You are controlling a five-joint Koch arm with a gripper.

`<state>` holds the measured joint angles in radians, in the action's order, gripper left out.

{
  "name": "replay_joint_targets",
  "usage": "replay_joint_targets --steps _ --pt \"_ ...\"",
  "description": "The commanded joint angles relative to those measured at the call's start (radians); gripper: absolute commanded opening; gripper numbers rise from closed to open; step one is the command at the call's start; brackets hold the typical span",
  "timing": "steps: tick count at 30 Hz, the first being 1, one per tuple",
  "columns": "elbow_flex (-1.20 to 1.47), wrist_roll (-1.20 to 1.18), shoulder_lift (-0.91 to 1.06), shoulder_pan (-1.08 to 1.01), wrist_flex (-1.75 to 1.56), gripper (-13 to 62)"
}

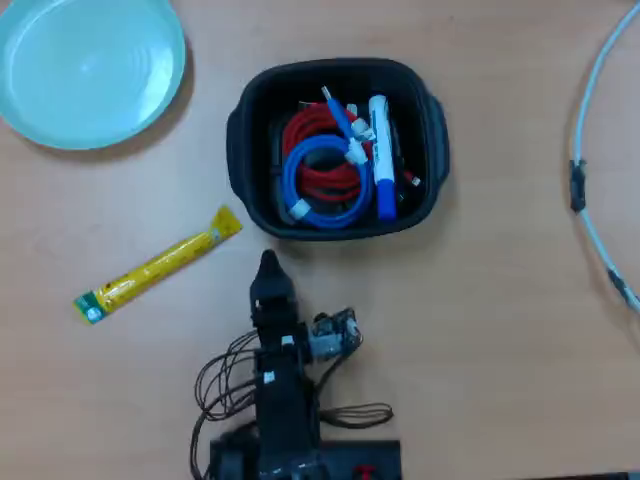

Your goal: Pick up the yellow instant coffee stick, then put it in the black bowl

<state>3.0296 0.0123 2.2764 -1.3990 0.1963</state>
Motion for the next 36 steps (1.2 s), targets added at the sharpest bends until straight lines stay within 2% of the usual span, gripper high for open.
replay_joint_targets --steps 1,6,12,23,36 --pt "-0.011 -0.011 0.097 0.043 0.175 42.5" --pt "-0.114 -0.003 0.095 0.060 0.235 42.5" --pt "-0.322 0.032 0.095 0.063 0.482 40.8" --pt "-0.641 0.255 0.069 0.143 0.764 40.6" --pt "-1.118 0.290 -0.440 0.347 0.933 41.3"
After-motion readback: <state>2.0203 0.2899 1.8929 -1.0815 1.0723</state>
